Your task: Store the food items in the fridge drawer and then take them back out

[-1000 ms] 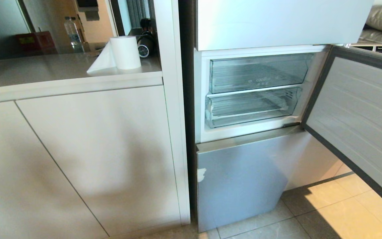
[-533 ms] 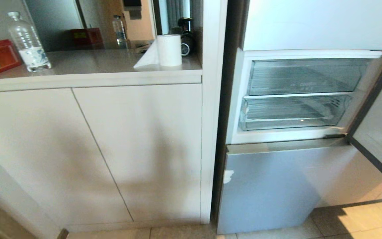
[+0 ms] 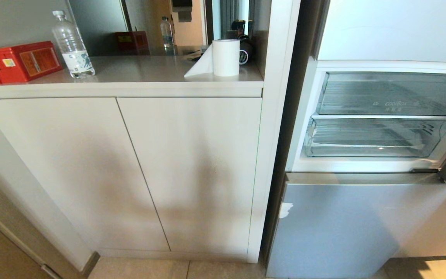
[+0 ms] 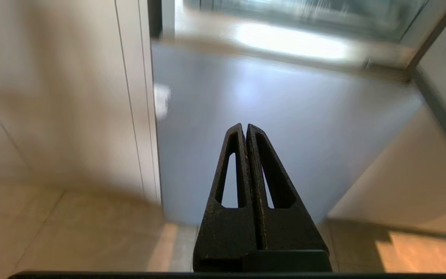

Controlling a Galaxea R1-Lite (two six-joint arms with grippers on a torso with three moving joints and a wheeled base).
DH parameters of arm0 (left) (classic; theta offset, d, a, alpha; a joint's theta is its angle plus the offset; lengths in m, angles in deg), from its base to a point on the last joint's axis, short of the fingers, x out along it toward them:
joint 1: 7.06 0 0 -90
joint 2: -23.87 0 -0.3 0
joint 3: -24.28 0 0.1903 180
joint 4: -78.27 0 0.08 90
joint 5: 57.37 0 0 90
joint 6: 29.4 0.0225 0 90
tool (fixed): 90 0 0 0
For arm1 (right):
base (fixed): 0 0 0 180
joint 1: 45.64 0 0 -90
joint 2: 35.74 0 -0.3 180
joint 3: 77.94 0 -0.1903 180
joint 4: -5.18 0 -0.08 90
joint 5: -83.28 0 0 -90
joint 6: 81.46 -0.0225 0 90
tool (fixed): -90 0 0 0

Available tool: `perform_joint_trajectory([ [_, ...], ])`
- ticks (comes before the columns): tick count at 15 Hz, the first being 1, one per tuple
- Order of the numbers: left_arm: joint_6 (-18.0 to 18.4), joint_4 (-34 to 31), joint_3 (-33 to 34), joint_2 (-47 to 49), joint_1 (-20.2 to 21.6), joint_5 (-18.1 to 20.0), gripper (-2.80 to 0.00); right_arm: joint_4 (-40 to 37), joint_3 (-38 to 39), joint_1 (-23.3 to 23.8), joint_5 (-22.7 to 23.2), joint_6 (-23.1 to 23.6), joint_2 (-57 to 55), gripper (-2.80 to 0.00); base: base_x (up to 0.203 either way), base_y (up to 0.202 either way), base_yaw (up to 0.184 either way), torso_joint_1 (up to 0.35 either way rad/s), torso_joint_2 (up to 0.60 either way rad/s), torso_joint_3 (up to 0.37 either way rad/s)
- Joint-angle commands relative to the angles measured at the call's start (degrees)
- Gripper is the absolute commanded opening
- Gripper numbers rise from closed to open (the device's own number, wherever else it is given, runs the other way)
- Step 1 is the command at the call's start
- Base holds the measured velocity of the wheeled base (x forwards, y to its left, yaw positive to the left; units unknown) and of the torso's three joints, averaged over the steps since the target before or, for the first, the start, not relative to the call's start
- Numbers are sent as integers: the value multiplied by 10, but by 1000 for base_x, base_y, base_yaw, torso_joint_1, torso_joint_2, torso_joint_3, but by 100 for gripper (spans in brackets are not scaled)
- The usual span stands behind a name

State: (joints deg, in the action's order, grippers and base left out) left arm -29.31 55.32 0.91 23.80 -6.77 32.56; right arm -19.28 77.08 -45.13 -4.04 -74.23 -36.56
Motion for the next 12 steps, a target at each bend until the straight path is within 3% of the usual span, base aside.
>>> perform_joint_trajectory([
  [1,0,0,1,0,1,0,-280,7,-33,0,8,-8,-42,-280,0,0,0,0,0,0],
  [5,0,0,1,0,1,0,-280,15,-154,0,59,-73,-317,-280,0,0,0,0,0,0],
  [6,0,0,1,0,1,0,-280,23,-185,0,72,-86,-397,0,0,0,0,0,0,0],
  [9,0,0,1,0,1,0,-280,119,-239,-3,99,-112,-616,0,0,0,0,0,0,0],
  [12,0,0,1,0,1,0,-280,286,-267,-7,111,-125,-810,0,0,0,0,0,0,0],
])
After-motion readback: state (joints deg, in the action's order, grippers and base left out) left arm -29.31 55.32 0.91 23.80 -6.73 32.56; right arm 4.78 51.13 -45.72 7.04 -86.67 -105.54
